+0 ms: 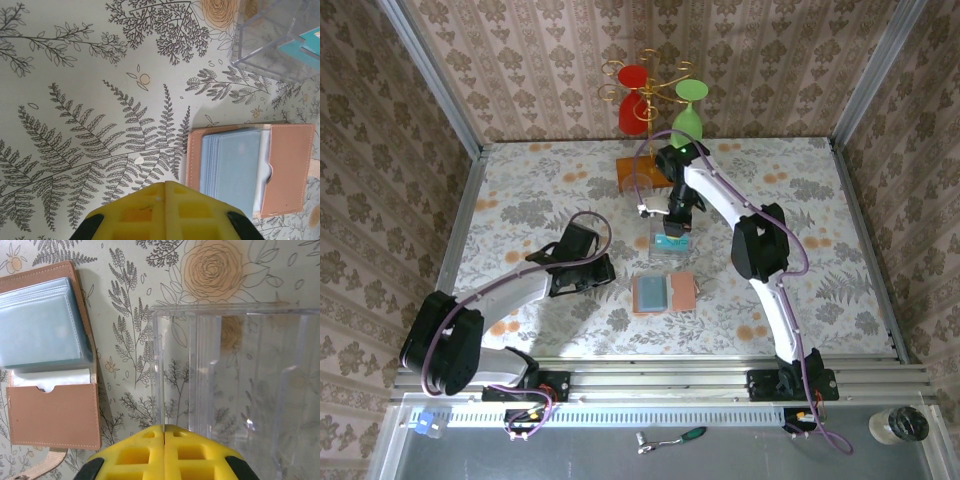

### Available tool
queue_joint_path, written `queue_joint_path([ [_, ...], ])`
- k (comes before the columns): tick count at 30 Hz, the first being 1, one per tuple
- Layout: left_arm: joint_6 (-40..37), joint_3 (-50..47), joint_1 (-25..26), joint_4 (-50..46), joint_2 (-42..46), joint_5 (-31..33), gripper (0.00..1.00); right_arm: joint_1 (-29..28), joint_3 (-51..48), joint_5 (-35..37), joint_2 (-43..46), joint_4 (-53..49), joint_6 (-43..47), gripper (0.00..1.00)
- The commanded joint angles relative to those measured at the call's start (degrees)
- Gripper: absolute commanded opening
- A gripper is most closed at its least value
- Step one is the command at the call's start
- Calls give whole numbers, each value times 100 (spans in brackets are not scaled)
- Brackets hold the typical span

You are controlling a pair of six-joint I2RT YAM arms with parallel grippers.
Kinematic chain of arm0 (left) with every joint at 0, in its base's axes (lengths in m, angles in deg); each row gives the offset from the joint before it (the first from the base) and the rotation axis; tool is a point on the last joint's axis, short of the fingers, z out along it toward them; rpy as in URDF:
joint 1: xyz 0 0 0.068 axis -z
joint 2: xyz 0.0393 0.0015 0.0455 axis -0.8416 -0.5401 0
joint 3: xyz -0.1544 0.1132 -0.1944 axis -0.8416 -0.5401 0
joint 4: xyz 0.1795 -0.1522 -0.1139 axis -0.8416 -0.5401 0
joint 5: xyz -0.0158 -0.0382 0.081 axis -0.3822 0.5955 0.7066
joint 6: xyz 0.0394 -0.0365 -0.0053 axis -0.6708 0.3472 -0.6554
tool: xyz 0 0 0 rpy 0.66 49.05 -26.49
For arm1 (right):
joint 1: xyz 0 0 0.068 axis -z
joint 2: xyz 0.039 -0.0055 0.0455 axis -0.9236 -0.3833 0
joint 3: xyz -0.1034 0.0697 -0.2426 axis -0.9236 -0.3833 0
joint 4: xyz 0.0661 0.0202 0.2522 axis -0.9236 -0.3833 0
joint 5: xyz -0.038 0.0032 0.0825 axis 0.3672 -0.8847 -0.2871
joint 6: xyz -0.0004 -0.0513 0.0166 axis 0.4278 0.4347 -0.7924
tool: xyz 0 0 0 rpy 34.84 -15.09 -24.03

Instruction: Take the credit cards out of the card holder

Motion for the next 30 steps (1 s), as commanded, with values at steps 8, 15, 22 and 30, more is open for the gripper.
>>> queue_joint_path([
  [8,71,-88,-50,-92,123,-7,7,-108,-221,-213,-165,-117,110,0],
  [15,34,-44,-17,-176,124,41,7,-217,-490,-224,-201,197,130,0],
  [22,53,-85,-14,-129,123,29,7,-272,-694,-391,-134,232,122,2],
  [30,29,-8,32,-154,95,72,7,-272,-893,-298,243,632,-124,16],
])
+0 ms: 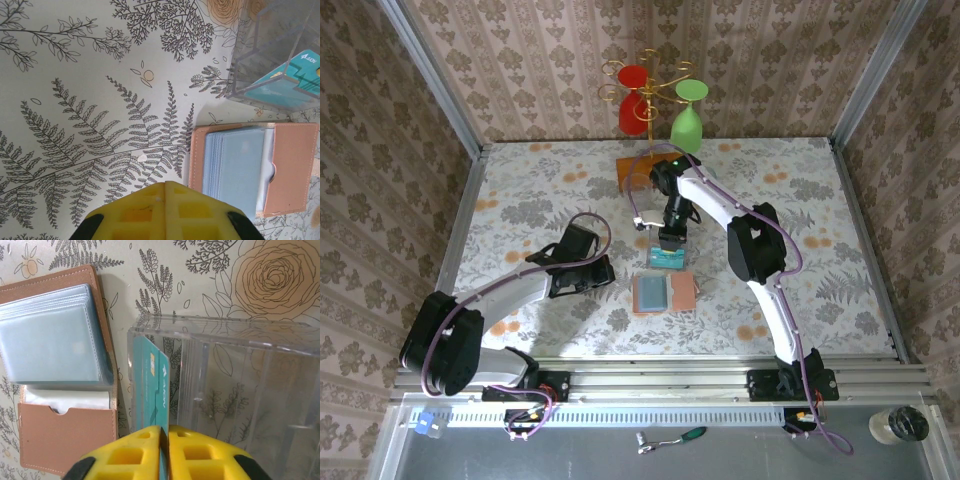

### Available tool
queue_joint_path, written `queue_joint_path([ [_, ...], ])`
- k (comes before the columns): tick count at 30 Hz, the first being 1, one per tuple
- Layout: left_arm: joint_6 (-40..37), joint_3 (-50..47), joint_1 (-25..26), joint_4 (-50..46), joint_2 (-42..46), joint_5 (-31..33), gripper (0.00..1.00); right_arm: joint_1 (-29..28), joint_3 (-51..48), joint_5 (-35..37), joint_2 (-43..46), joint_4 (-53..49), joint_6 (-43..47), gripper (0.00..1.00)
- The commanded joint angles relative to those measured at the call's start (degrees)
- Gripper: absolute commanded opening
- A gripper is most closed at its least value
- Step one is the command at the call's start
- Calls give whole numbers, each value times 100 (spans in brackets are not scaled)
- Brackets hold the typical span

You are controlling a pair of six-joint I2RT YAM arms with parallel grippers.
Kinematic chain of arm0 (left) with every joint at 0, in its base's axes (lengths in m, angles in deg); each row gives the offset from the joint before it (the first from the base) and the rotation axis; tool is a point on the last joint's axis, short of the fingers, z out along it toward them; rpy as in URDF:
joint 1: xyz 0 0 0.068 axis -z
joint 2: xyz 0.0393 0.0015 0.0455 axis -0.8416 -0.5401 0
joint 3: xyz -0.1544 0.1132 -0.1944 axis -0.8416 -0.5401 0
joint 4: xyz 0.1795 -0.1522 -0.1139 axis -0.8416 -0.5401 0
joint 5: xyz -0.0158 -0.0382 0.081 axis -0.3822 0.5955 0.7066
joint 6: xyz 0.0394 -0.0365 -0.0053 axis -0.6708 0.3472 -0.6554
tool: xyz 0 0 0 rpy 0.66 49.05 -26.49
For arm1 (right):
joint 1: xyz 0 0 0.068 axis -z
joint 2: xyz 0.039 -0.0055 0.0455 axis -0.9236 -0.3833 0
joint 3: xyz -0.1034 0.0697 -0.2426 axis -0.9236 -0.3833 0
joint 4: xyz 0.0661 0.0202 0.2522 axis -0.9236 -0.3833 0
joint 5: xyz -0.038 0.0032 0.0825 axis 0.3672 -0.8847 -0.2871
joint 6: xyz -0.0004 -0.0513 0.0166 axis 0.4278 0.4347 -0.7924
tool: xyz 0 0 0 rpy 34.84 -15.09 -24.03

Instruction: Take the credit cards out of the card holder

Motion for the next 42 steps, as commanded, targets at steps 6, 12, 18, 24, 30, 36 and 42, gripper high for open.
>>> queue_joint_path([
  [6,-34,190,106,-201,-22,86,8,-60,-460,139,796,671,-281,25],
  [12,-34,328,257,-176,-179,134,8,-82,-1332,407,1593,1435,-629,26],
  [18,-31,479,437,-101,-426,151,8,-131,-2551,564,2502,2800,-1650,27],
  [24,-14,607,605,-16,-644,190,8,-312,-3858,718,3364,4103,-3193,27],
  [30,29,622,736,50,-766,233,8,-495,-5097,1195,4090,5267,-5329,26],
  [36,174,377,876,222,-751,266,8,-546,-6118,1275,4691,5904,-7211,26],
  [42,389,62,1006,784,-819,85,7,-763,-6732,916,4907,6194,-8501,21],
])
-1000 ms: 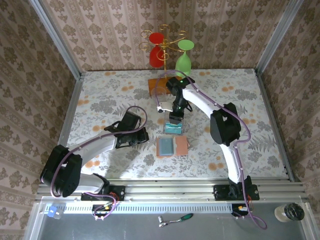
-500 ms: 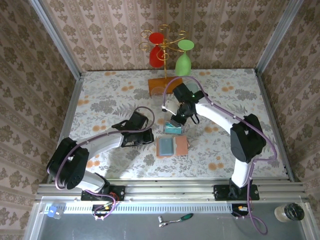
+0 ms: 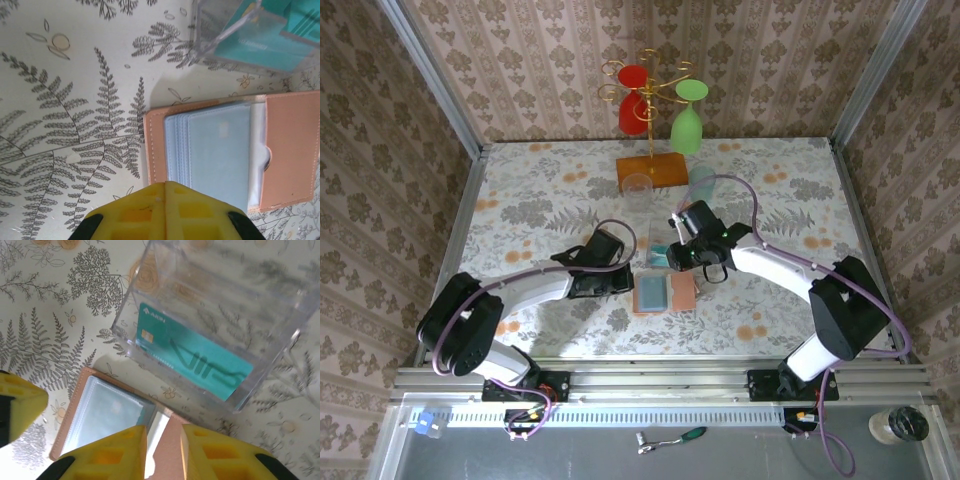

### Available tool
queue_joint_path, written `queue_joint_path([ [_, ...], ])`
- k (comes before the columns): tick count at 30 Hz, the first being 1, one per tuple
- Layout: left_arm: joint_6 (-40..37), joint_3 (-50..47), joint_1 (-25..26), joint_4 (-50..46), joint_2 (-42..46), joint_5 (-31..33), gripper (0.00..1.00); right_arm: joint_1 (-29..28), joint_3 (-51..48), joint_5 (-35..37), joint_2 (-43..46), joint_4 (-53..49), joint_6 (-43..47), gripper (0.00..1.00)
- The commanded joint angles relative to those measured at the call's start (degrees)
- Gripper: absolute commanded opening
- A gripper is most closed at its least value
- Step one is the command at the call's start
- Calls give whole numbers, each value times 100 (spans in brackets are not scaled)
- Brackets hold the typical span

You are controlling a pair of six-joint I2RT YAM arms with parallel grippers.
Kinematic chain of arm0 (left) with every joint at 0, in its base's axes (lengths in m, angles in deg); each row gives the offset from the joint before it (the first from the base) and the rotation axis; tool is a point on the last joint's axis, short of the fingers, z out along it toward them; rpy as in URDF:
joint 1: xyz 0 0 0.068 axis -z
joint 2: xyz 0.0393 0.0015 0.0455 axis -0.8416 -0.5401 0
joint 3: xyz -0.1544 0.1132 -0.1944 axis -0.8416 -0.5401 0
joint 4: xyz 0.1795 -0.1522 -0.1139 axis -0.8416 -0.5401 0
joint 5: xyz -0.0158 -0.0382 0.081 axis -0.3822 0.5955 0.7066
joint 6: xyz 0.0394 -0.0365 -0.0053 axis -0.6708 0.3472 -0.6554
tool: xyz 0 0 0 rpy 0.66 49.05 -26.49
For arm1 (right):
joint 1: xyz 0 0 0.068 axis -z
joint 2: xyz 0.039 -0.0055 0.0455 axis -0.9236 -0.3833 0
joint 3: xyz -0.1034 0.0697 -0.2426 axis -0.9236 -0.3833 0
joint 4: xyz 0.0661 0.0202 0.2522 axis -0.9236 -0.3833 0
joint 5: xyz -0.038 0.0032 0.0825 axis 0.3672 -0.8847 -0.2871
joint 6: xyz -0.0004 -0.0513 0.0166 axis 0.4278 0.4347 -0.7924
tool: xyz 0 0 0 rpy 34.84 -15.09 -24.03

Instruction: Take the credit cards out of the card holder

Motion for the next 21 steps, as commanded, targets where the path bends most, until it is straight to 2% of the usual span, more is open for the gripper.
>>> queue_joint_path([
  [1,254,-203,82,450,-104,-130,7,-169,-229,-223,150,355,-1242,19],
  [7,323,-271,170,495,-222,-118,5,-220,-500,-639,109,473,-1984,17],
  [13,263,-254,198,111,-244,146,4,-228,-676,-1060,46,656,-2051,25],
  [21,156,-241,83,222,-344,-86,3,-229,-679,-1376,-67,817,-2091,30],
])
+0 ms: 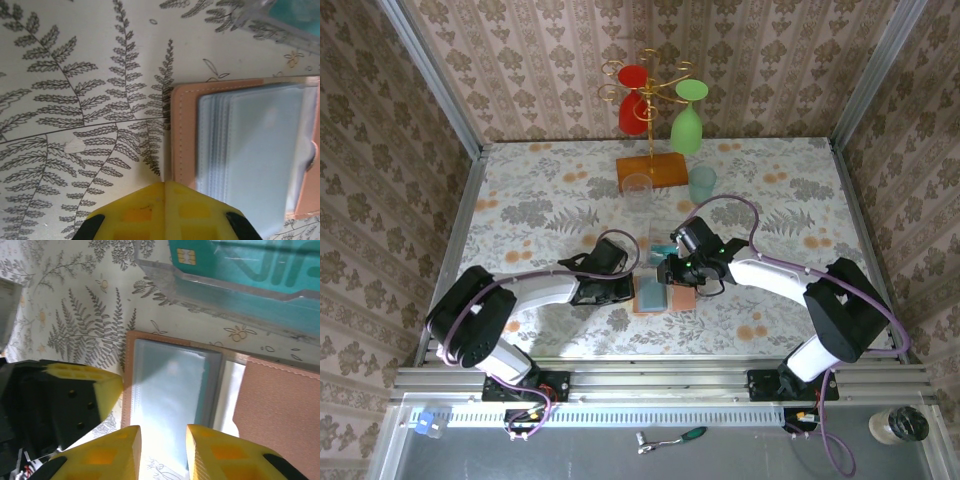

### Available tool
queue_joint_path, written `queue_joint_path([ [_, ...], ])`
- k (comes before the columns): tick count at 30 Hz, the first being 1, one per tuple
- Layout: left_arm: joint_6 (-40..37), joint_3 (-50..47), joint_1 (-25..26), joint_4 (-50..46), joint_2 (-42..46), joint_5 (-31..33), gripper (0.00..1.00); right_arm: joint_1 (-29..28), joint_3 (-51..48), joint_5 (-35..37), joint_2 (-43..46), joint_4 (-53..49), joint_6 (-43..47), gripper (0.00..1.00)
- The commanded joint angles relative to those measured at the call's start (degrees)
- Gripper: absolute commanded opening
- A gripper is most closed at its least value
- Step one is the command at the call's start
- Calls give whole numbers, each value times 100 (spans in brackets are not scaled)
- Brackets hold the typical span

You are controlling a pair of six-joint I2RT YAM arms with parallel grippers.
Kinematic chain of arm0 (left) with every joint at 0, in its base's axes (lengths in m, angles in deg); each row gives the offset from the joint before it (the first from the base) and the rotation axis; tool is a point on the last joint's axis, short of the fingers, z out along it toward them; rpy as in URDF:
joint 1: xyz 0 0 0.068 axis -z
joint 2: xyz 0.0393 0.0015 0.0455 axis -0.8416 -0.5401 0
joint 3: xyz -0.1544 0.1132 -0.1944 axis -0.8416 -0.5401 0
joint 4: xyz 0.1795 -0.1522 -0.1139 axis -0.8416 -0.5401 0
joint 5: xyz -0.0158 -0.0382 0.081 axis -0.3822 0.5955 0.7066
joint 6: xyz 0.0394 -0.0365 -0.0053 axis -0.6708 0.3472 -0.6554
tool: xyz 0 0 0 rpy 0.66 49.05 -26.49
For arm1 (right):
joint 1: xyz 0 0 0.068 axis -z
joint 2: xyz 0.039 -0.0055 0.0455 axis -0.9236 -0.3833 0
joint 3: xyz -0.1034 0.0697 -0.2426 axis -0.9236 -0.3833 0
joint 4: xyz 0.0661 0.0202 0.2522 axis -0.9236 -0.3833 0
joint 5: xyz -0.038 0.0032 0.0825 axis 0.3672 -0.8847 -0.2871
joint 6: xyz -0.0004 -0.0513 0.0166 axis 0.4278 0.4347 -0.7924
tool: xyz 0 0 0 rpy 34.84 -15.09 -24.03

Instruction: Take the credit cards out of the card holder

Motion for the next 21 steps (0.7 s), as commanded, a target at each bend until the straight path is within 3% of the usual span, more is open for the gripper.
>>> queue_joint_path([
  [1,-66,-29,-55,21,61,-130,3,-16,-55,-252,-84,135,-99,30],
  [10,36,-20,-23,40,267,-183,4,-19,-42,-243,-108,105,-126,32],
  [21,-73,318,174,-220,-109,-175,3,-19,-29,-250,-168,42,-117,32],
])
